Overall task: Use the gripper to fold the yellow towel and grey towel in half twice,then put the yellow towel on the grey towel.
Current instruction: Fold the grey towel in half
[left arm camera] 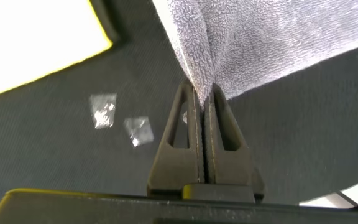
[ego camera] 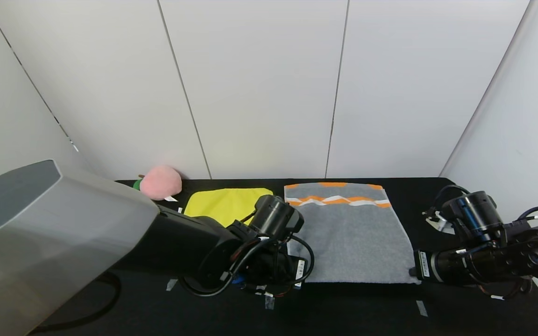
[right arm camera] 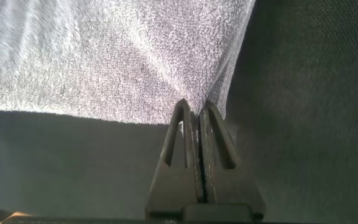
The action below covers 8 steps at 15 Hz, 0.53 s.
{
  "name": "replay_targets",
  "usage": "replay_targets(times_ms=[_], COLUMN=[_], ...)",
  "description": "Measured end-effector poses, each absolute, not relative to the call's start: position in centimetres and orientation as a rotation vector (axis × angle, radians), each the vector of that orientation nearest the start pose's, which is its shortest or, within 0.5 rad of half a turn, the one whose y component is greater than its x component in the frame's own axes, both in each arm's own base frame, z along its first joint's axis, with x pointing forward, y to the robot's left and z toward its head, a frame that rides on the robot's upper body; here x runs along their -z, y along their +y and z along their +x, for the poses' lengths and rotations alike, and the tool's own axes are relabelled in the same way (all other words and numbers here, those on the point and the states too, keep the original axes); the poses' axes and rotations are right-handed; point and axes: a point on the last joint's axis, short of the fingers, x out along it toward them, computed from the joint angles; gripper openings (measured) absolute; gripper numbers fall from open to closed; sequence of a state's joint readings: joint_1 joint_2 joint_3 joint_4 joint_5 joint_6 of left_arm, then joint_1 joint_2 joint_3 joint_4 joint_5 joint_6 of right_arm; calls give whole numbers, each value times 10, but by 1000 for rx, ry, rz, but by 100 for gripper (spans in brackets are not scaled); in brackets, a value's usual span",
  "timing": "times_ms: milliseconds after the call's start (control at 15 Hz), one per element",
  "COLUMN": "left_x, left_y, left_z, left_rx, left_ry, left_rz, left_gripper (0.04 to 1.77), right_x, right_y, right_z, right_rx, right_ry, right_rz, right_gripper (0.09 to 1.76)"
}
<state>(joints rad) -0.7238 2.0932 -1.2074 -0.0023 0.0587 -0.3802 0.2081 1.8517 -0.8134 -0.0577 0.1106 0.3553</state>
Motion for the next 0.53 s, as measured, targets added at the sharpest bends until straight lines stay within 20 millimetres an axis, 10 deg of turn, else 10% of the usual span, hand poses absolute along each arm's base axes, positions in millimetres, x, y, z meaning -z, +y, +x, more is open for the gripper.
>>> replay_targets(times_ms=[533], left_x=[-115], left_y=[-242], left_z=[257], left_rx=[435], left_ry=[894], left_rz=[3], left_gripper=[12], right_x=[-121], right_y=[66], right_z=[252], right_rx=[-145], right_ry=[1001], right_rz=[275], right_gripper=[14])
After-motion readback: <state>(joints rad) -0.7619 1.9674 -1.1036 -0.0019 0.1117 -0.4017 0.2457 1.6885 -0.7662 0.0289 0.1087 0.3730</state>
